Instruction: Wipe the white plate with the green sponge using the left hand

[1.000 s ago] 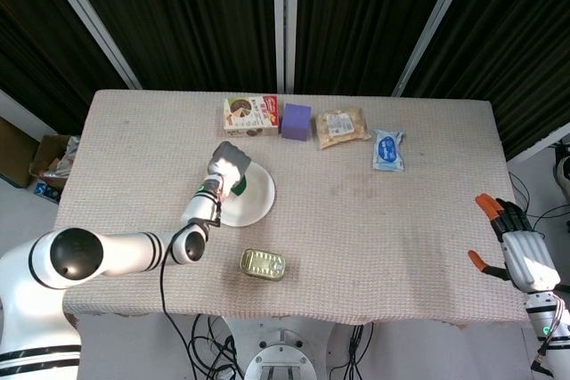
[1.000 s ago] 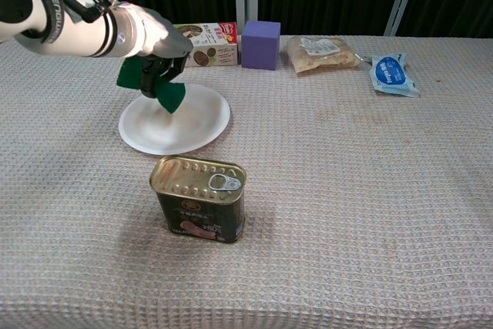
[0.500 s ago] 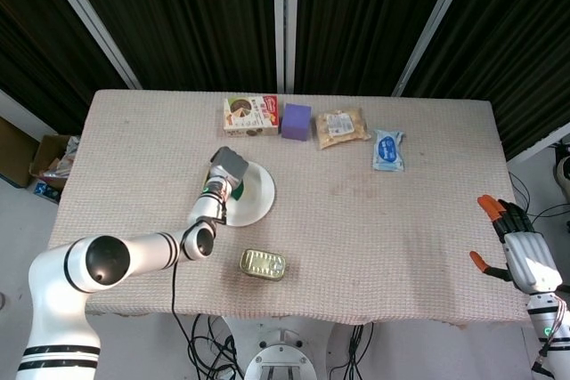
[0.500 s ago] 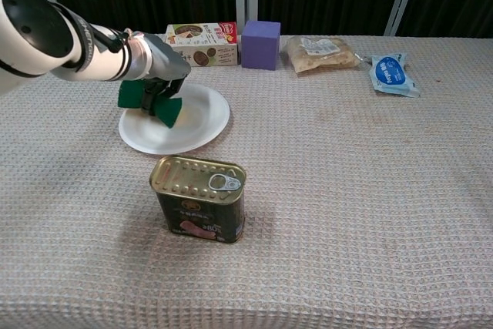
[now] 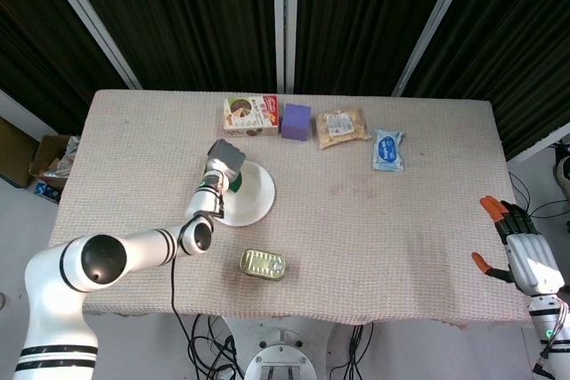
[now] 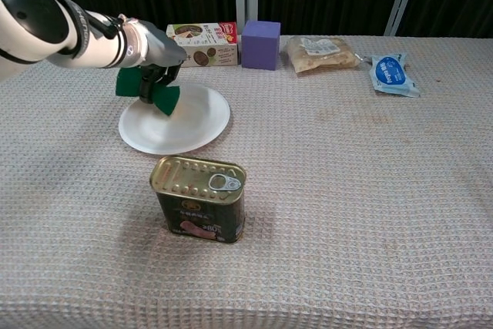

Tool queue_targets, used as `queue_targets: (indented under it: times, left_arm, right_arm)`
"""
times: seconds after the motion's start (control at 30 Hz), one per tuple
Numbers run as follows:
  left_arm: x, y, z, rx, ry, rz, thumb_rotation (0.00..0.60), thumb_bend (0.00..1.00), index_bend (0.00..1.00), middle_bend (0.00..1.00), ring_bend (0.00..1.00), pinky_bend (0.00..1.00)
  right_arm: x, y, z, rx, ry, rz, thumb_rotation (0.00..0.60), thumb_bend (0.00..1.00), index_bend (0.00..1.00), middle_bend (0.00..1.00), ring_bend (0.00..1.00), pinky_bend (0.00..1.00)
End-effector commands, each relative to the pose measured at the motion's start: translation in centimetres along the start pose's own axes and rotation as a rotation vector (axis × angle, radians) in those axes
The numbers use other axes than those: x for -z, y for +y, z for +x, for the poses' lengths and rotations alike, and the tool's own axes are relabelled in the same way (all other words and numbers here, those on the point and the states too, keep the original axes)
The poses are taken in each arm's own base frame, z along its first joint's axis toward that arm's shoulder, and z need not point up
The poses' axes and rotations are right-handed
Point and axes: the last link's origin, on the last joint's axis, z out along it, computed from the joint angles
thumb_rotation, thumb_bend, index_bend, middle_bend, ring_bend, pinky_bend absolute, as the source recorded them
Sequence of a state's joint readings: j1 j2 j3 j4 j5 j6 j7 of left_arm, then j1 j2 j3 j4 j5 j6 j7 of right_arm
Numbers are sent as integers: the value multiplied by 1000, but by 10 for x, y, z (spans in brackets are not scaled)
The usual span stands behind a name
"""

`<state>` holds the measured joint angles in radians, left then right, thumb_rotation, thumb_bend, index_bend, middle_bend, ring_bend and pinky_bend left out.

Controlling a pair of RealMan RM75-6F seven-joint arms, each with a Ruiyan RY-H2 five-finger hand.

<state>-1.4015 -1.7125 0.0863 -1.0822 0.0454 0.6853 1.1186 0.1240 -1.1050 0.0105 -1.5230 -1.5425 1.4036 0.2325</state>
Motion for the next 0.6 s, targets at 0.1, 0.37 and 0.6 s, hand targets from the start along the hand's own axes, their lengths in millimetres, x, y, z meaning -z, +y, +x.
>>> queue_targets:
  times: [0.1,0.37,0.6]
  left_arm:
    - [-5,6,-8,3,-29,-6,600,431,715,682,644,431]
    - [16,-28,10,227,92,-1,600,431,711,681,643,430]
    - [33,-77,-23,592,113,33,600,421,608,626,599,400]
  right_arm:
    - [-2,-1,0,2,-2,3,600,194,26,74,0,0]
    - [-4,-6,1,0,7,25,600,194,26,74,0,0]
    - [-2,-6,2,-7,15,39,600,194,26,73,0,0]
